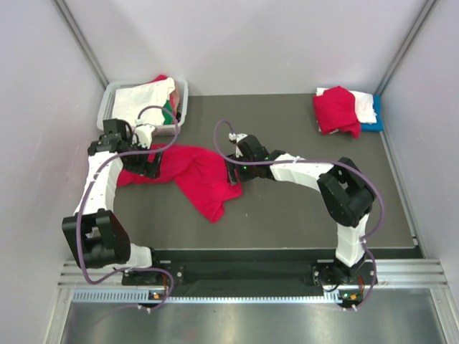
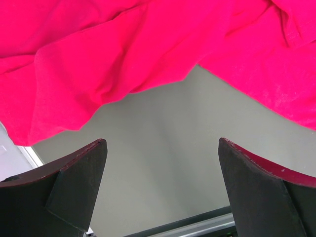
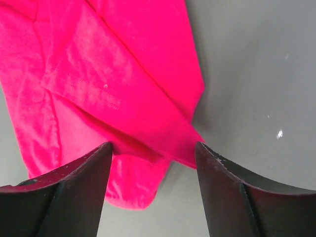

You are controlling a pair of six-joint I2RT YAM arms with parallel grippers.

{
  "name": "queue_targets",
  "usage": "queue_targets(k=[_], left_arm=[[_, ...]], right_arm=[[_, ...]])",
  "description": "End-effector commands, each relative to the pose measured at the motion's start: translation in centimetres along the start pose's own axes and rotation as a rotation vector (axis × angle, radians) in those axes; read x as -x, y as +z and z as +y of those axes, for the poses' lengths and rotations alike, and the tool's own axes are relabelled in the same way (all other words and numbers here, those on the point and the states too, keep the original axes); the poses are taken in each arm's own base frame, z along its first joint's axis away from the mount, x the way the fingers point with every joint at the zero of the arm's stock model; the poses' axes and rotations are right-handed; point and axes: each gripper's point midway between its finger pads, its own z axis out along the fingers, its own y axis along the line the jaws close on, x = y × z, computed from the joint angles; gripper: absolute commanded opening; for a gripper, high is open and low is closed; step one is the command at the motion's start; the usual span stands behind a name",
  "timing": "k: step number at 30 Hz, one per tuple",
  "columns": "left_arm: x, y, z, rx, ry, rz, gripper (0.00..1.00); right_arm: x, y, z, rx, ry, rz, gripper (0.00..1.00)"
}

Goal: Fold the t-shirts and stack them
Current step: Flatten the tshirt out

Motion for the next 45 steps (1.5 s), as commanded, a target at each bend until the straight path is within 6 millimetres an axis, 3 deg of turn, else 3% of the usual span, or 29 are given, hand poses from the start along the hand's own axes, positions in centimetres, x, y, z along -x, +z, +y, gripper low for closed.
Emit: queue_targets(k=[1, 5, 8, 11, 12, 15, 20, 24, 28, 29, 30, 32, 35, 41, 45], left_arm=[[1.4, -2.0, 0.3, 0.035, 0.035, -0.059, 0.99], [1.5, -2.5, 0.6, 0.055, 0.043, -0.063, 0.99], [1.8, -2.9, 0.8, 0.068, 0.052, -0.07, 0.99], [1.8, -3.0, 0.7, 0.064, 0.054, -0.073, 0.99], [1.8, -2.9, 0.7, 0.062, 0.053, -0.072, 0.98], [1.7, -2.6, 0.6, 0.059, 0.05, -0.067, 0.98], [1.3, -2.0, 0.7, 0.052, 0.045, -0.059, 0.99], [1.5, -1.9, 0.8, 0.053, 0.044, -0.062, 0.99], [1.8, -2.0, 0.9, 0.057, 0.045, -0.07, 0.99], [1.8, -2.0, 0.9, 0.058, 0.047, -0.07, 0.99], [1.9, -2.0, 0.9, 0.06, 0.049, -0.072, 0.99], [1.9, -2.0, 0.8, 0.055, 0.047, -0.072, 0.99], [2.0, -2.1, 0.8, 0.05, 0.047, -0.077, 0.99], [2.4, -2.4, 1.1, 0.067, 0.054, -0.085, 0.99], [2.4, -2.1, 1.3, 0.067, 0.046, -0.084, 0.99]], right_arm=[[1.3, 1.6, 0.1, 0.035, 0.004, -0.031, 0.66], [1.0, 2.4, -0.2, 0.04, 0.015, -0.02, 0.56], [1.2, 2.5, 0.0, 0.044, 0.02, -0.028, 0.43], [1.7, 2.2, 0.1, 0.045, 0.019, -0.034, 0.26], [2.0, 2.1, 0.1, 0.045, 0.014, -0.039, 0.15], [2.6, 1.3, 0.2, 0.038, -0.002, -0.051, 0.0], [5.3, -2.0, -1.0, -0.06, -0.069, -0.126, 0.0], [8.4, -7.4, -4.6, -0.256, -0.093, -0.228, 0.0], [7.9, -11.9, -11.9, -0.496, 0.05, -0.242, 0.0], [6.9, -12.7, -14.9, -0.535, 0.144, -0.243, 0.0], [7.2, -14.3, -15.8, -0.536, 0.189, -0.282, 0.0], [6.2, -15.3, -18.1, -0.555, 0.246, -0.286, 0.0], [5.4, -15.4, -18.9, -0.57, 0.237, -0.253, 0.0], [1.8, -11.6, -18.6, -0.507, 0.262, -0.131, 0.0], [-0.1, -10.1, -18.3, -0.485, 0.282, -0.092, 0.0]])
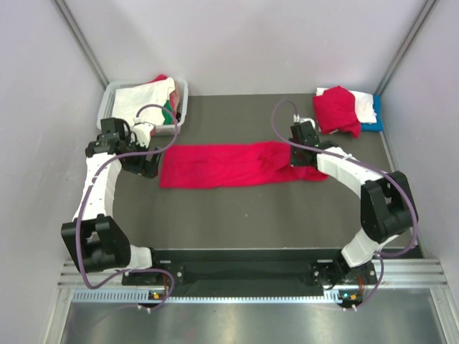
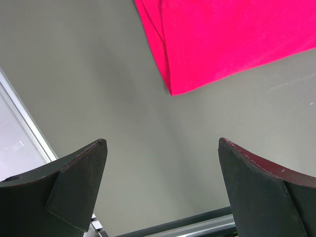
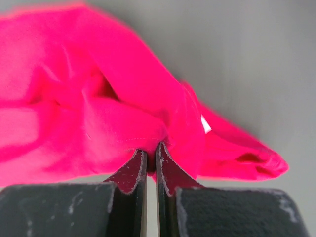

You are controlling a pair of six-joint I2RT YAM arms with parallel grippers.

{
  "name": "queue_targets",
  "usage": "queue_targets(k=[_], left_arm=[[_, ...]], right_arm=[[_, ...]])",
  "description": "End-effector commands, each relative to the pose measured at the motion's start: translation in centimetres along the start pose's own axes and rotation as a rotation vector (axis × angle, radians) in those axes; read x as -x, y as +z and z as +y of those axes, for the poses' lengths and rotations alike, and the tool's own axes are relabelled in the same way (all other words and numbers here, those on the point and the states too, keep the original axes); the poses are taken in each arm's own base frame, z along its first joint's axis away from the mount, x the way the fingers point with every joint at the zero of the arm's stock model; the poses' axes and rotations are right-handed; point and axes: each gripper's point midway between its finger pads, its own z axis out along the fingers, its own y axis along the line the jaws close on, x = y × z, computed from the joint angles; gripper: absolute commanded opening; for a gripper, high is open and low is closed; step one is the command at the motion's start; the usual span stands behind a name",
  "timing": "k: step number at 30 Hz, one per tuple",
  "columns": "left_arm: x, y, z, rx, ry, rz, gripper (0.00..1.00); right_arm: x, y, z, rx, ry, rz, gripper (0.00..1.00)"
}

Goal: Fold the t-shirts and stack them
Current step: Flatten the tshirt out

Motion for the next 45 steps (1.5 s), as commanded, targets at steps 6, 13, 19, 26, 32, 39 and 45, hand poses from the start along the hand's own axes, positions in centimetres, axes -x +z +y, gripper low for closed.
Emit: queue_targets(k=[6, 13, 19, 26, 32, 39, 45], left_arm=[[2.3, 0.0, 0.4, -0.014, -0.003, -0.06, 0.98], [1.8, 0.2, 0.2, -0.021, -0.005, -0.049, 0.98], [1.8, -0.1, 0.2, -0.017, -0.001, -0.055, 0.98], [2.1, -0.4, 0.3, -0.012, 0.002, -0.061, 0.98], [1.9, -0.6, 0.4, 0.0, 0.01, -0.053, 0.98], [1.7, -0.9, 0.6, 0.02, 0.023, -0.051, 0.98], [1.8, -1.0, 0.9, 0.034, 0.025, -0.051, 0.98]], right_arm=[[-1.0, -3.0, 1.7, -0.002, -0.03, -0.054, 0.0], [-4.4, -9.8, 4.4, 0.065, -0.075, -0.078, 0.0], [-10.7, -12.5, 2.9, 0.055, -0.097, 0.022, 0.0], [-12.5, -11.6, 2.8, 0.017, -0.138, 0.061, 0.54], [-8.1, -10.4, 3.8, -0.03, -0.166, -0.027, 0.9], [-6.9, -8.3, 5.5, 0.033, -0.13, -0.013, 0.82], [-9.1, -8.5, 6.3, 0.107, -0.121, 0.04, 0.75]])
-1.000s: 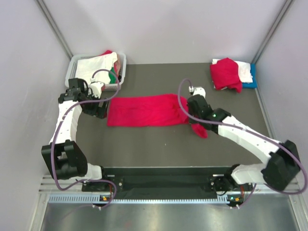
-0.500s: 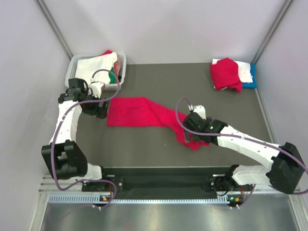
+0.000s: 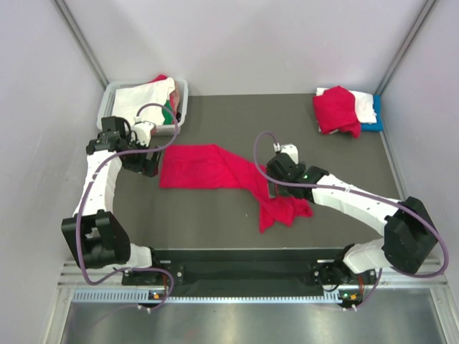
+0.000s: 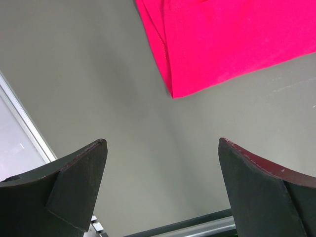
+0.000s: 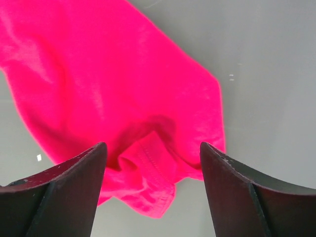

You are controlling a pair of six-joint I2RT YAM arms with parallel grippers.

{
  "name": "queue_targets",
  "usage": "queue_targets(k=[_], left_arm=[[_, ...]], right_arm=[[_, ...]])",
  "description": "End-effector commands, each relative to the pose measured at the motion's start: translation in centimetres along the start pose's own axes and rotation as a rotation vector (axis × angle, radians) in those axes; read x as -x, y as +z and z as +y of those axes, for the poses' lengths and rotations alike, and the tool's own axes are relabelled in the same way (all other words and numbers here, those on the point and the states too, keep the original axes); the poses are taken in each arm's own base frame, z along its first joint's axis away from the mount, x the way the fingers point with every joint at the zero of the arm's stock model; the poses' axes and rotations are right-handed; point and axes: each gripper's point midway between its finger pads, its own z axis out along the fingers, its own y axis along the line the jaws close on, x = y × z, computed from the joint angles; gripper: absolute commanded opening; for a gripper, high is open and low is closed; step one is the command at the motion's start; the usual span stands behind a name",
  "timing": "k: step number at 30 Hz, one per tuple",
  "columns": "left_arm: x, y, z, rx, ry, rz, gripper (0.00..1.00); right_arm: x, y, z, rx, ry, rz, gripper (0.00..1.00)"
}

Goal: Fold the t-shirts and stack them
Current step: Flatten the tshirt out

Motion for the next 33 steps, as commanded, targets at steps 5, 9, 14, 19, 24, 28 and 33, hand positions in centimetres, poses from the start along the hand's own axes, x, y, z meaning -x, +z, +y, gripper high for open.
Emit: queue_targets(k=[5, 9, 14, 19, 24, 28, 33], left_arm=[[1.4, -1.2, 0.5, 0.028, 0.02, -0.054, 0.98], [1.7, -1.5, 0.6, 0.032, 0.021, -0.062, 0.98], [1.9, -1.7, 0.6, 0.032, 0.022, -0.072, 0.98], [2.2, -1.7, 0.2, 0.014, 0.012, -0.082, 0.98], [2.1, -1.9, 0.4, 0.027, 0.021, -0.082, 0.98], [2.0, -1.9, 0.4, 0.024, 0.019, -0.079, 0.98], [1.8, -1.7, 0.2, 0.018, 0.019, -0.075, 0.98]], right_arm=[[-0.4, -2.0, 1.4, 0.115, 0.018, -0.023, 0.7], [-2.0, -3.2, 1.3, 0.153, 0.031, 0.021, 0.69], [-4.1, -4.3, 0.8, 0.173, 0.031, 0.048, 0.65], [-7.8, -2.8, 2.2, 0.228, 0.045, 0.148, 0.63], [-9.4, -1.9, 2.9, 0.235, 0.036, 0.172, 0.62], [-8.7, -1.8, 2.6, 0.217, 0.028, 0.149, 0.56], [-7.1, -2.0, 2.6, 0.202, 0.01, 0.107, 0.35]])
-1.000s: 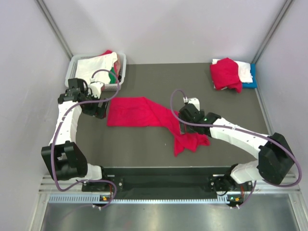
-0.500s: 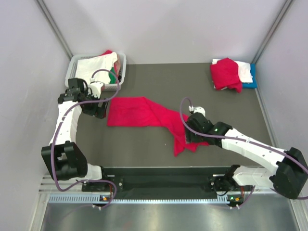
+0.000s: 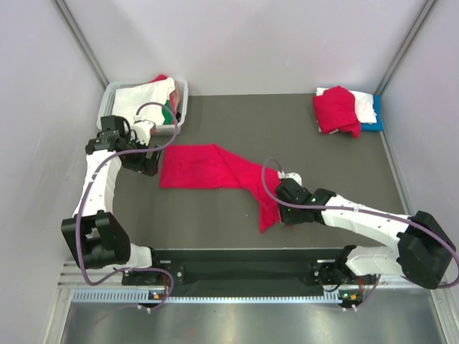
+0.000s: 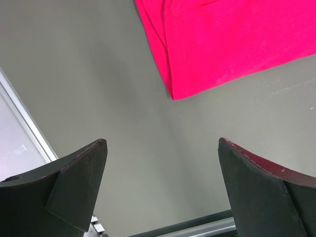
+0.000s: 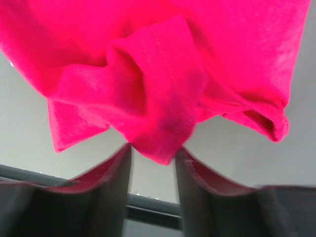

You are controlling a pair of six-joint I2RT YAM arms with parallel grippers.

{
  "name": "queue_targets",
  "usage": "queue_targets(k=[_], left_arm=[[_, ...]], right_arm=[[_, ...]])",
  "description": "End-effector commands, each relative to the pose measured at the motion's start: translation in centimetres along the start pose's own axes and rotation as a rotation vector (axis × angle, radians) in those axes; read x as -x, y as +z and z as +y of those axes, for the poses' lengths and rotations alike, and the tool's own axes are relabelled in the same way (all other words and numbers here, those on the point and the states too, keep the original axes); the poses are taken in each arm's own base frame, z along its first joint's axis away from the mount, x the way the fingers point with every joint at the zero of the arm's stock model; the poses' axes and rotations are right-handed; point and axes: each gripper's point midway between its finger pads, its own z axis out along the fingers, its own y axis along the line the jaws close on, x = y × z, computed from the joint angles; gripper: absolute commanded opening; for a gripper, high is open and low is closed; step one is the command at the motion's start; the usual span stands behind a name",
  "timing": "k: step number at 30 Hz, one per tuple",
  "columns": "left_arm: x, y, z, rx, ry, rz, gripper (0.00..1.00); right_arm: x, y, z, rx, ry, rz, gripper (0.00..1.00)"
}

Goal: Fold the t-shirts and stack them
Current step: Flatten the tshirt out

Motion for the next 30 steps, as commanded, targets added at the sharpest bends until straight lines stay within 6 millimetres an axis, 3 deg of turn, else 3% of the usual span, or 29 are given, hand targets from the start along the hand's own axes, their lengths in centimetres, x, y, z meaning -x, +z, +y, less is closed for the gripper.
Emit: queue_targets(k=[1, 5, 7, 11, 17, 20, 21, 23, 24, 26, 27, 30], left_arm=[[1.4, -1.5, 0.2, 0.018, 0.017, -0.066, 0.98], [1.0, -1.2, 0.1, 0.017, 0.015, -0.057, 0.98], [0.9, -1.2, 0.1, 0.016, 0.015, -0.055, 0.98], [0.7, -1.1, 0.1, 0.02, 0.015, -0.05, 0.98], [0.1, -1.0, -0.1, 0.02, 0.013, -0.04, 0.98], [-0.1, -1.0, -0.1, 0.025, 0.015, -0.036, 0.98], [-0.2, -1.1, -0.1, 0.025, 0.016, -0.034, 0.98], [-0.2, -1.1, -0.1, 0.023, 0.015, -0.036, 0.98], [-0.2, -1.2, -0.2, 0.023, 0.015, -0.036, 0.98], [-0.2, -1.2, -0.3, 0.019, 0.016, -0.036, 0.98], [-0.2, -1.2, -0.4, 0.016, 0.014, -0.035, 0.98], [-0.5, -1.0, -0.7, 0.002, 0.009, -0.031, 0.98]], right_arm=[[3.2, -1.1, 1.3, 0.016, -0.008, -0.099, 0.23], [4.8, -1.6, 1.2, -0.004, -0.018, -0.143, 0.01], [5.5, -1.7, 1.1, -0.024, -0.032, -0.16, 0.0], [10.0, -3.1, -0.4, -0.097, -0.028, -0.267, 0.0], [17.6, -3.8, -6.5, -0.199, 0.128, -0.407, 0.0], [20.7, -3.2, -9.5, -0.285, 0.192, -0.451, 0.0], [21.1, -2.0, -10.7, -0.314, 0.213, -0.435, 0.0], [23.0, -1.2, -11.4, -0.311, 0.248, -0.46, 0.0], [23.0, 0.3, -12.3, -0.33, 0.26, -0.425, 0.0], [24.6, 1.2, -12.7, -0.343, 0.254, -0.436, 0.0], [24.4, 2.9, -13.0, -0.362, 0.246, -0.406, 0.0], [26.3, 4.1, -15.0, -0.425, 0.255, -0.407, 0.0]])
